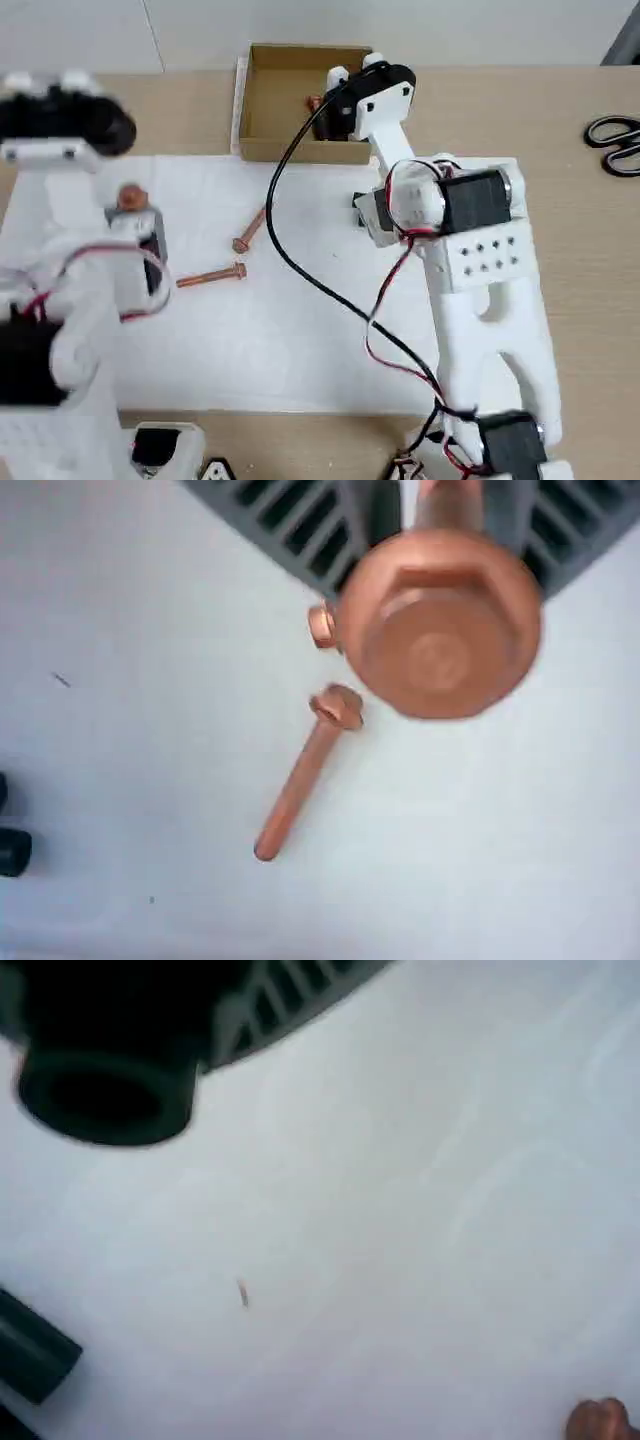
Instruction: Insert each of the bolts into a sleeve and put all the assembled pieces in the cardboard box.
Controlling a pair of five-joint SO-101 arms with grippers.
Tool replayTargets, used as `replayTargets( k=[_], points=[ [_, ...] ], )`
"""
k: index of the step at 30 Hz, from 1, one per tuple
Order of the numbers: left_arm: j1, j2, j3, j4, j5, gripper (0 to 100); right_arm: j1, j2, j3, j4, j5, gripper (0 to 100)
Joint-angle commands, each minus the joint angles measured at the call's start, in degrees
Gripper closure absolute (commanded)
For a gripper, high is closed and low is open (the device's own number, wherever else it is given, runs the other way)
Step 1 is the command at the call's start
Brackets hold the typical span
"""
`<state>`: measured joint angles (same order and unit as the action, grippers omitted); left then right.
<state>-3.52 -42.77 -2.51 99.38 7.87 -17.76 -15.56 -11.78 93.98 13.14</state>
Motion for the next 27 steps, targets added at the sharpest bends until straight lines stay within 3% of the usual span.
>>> replayTargets(
  k=[1, 6, 11, 18, 27],
  points=[
    [0.4, -7.6, 5.0, -1.1, 1.6, 99, -0.3, -8.1, -0.5, 0.7, 0.4, 99.5],
    [0.4, -11.5, 14.0, -10.0, 2.2, 99, -0.2, -19.6, 1.1, 2.2, 0.6, 99.5],
    [2.0, -11.5, 21.3, -21.4, 10.6, 99, -0.2, -30.0, 13.2, 1.2, 0.6, 99.5],
    [12.3, -11.4, 29.3, -32.5, 11.5, 99, 0.0, -45.1, 33.2, -12.7, 0.4, 99.5],
    [16.1, -7.2, 30.7, -36.7, 14.8, 99, -0.2, -64.6, 57.8, -29.6, -2.2, 99.5]
  ],
)
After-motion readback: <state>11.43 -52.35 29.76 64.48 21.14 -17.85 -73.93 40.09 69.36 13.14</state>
